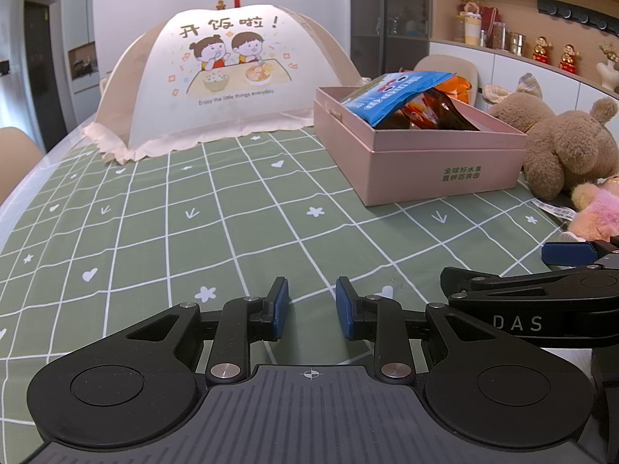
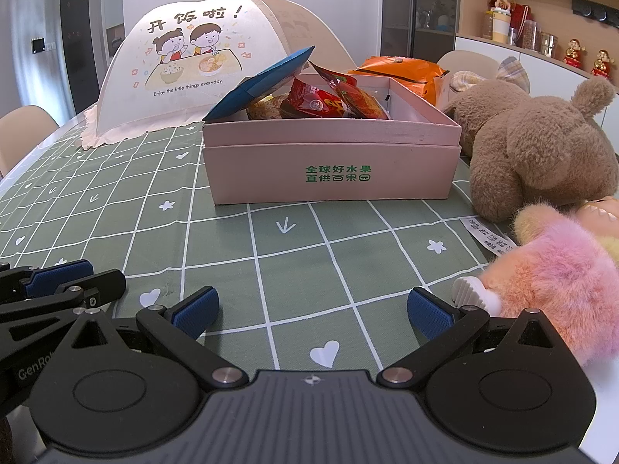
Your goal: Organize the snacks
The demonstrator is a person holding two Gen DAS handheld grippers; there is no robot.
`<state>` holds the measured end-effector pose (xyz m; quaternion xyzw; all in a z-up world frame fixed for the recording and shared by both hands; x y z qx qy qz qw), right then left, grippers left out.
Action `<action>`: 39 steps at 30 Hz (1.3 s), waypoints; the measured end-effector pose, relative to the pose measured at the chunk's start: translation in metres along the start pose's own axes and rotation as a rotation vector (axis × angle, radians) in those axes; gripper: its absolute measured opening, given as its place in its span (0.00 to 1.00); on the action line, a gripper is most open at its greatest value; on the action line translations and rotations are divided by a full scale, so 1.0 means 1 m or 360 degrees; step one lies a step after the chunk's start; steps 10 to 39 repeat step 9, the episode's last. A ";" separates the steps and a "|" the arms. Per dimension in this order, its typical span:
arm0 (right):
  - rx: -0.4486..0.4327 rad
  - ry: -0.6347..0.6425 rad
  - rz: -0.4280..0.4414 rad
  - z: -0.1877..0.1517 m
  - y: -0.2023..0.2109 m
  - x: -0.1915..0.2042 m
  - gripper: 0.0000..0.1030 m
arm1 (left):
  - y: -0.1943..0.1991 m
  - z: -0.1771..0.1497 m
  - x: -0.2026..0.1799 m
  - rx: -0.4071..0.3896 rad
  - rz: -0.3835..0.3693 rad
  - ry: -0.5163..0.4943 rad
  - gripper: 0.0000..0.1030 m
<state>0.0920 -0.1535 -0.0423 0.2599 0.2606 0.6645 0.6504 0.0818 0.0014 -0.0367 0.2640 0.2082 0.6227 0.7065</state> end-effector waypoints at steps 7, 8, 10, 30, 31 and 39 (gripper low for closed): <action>0.0000 0.0000 0.0000 0.000 0.000 0.000 1.00 | 0.000 0.000 0.000 -0.0001 -0.0017 0.0006 0.30; 0.0000 0.0000 0.0000 0.000 0.000 0.000 1.00 | 0.001 0.000 0.000 -0.0001 -0.0020 0.0009 0.30; 0.0000 0.0000 0.0000 0.000 0.000 0.000 1.00 | 0.001 0.000 0.000 -0.0002 -0.0018 0.0008 0.30; 0.0000 0.0000 0.0000 0.000 0.000 0.000 1.00 | 0.001 0.000 0.000 -0.0002 -0.0018 0.0008 0.30; 0.0000 0.0000 0.0000 0.000 0.000 0.000 1.00 | 0.001 0.000 0.000 -0.0002 -0.0018 0.0008 0.30; 0.0000 0.0000 0.0000 0.000 0.000 0.000 1.00 | 0.001 0.000 0.000 -0.0002 -0.0018 0.0008 0.30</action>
Point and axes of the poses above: each gripper's, at about its wrist camera, not at the fingertips, and y roughly against the way its jaws point, x to its left, z to its top, the point moved 5 cm from there along -y, roughly the way its jaws point, and after that the axes turned 2 degrees about x, right-handed, at the moved point
